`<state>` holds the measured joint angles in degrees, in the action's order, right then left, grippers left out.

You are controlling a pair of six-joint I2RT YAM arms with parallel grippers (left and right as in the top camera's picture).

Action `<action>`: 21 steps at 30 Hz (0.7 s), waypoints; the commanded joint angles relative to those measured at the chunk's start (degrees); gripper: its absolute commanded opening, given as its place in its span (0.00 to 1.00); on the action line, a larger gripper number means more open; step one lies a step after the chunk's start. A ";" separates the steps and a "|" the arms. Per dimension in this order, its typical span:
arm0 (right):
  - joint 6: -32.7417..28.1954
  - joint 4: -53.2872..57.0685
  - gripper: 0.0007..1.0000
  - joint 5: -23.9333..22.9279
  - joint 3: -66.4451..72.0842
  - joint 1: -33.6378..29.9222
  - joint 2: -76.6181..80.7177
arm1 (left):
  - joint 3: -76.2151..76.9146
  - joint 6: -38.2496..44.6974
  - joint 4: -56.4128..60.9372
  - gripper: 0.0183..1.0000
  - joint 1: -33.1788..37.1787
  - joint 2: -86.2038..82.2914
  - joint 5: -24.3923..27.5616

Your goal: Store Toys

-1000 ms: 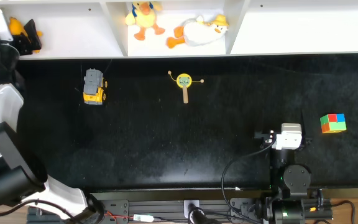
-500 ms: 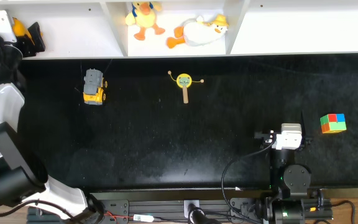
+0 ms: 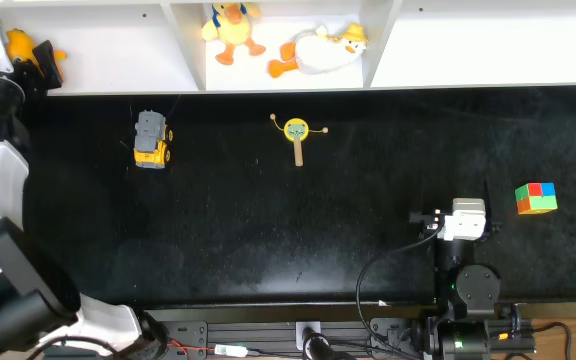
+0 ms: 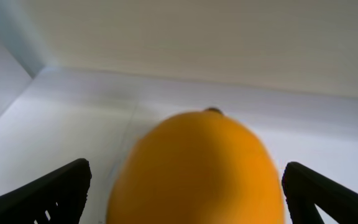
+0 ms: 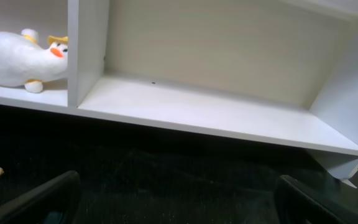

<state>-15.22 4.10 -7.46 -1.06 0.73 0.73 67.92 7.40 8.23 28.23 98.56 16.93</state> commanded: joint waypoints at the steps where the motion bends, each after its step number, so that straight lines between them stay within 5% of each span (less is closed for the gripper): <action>1: 0.22 -0.28 1.00 0.42 0.81 -0.28 -0.48 | 0.70 -0.44 -1.53 1.00 0.26 -3.28 1.51; 8: 0.22 -0.28 1.00 0.42 0.81 -0.28 -0.48 | -3.48 -0.42 -5.75 1.00 0.26 -8.20 1.57; 21: 0.22 -0.28 1.00 0.42 0.81 -0.28 -0.48 | -33.55 -0.46 -11.80 1.00 -6.12 -38.86 2.10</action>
<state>-15.22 4.10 -7.49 -1.06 0.73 0.73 38.24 7.40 -2.04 24.47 63.00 17.98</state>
